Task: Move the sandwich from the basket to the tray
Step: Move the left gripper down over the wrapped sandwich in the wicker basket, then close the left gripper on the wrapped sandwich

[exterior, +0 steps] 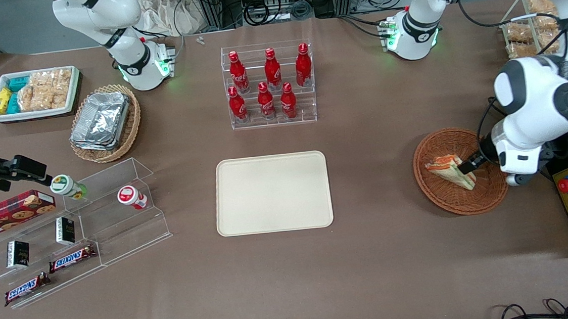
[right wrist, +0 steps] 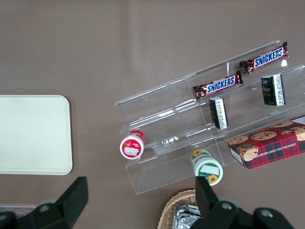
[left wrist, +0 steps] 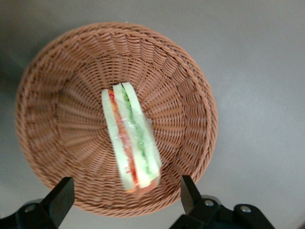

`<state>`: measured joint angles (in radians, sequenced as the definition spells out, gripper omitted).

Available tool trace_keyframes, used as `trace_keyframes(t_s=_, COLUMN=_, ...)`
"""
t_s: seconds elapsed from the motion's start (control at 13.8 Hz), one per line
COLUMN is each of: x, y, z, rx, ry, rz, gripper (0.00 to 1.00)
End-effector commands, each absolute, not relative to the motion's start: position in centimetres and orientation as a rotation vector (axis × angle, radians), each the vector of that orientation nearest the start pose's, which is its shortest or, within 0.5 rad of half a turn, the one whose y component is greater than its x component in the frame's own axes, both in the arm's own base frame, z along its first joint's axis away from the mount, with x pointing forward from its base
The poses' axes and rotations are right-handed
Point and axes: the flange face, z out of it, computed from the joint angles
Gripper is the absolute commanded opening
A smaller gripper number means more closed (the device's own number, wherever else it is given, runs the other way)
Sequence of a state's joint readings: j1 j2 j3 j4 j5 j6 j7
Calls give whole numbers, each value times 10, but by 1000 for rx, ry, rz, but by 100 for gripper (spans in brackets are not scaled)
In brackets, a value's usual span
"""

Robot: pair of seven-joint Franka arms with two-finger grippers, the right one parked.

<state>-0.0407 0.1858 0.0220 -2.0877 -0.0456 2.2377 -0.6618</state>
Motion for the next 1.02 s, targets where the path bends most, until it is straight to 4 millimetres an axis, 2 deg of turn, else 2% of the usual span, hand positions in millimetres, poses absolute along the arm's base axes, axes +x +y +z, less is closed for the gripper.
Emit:
trace_keyframes(t_s=0.0, x=570, y=-15, z=309, rx=-2907, ry=-1245, rz=51, gripper=99)
trace_keyframes(t_s=0.36, x=554, y=-10, z=270, rx=-2877, ry=-1311, rz=30, gripper=98)
trace_keyframes(t_s=0.73, x=558, y=-8, z=237, rx=-2841, ry=-1391, rz=3, gripper=95)
trace_keyframes(t_s=0.87, x=558, y=-8, z=233, rx=-2836, ry=-1397, rz=4, gripper=90)
trace_keyframes(t_s=0.94, x=559, y=-8, z=234, rx=-2835, ry=-1402, rz=2, gripper=81)
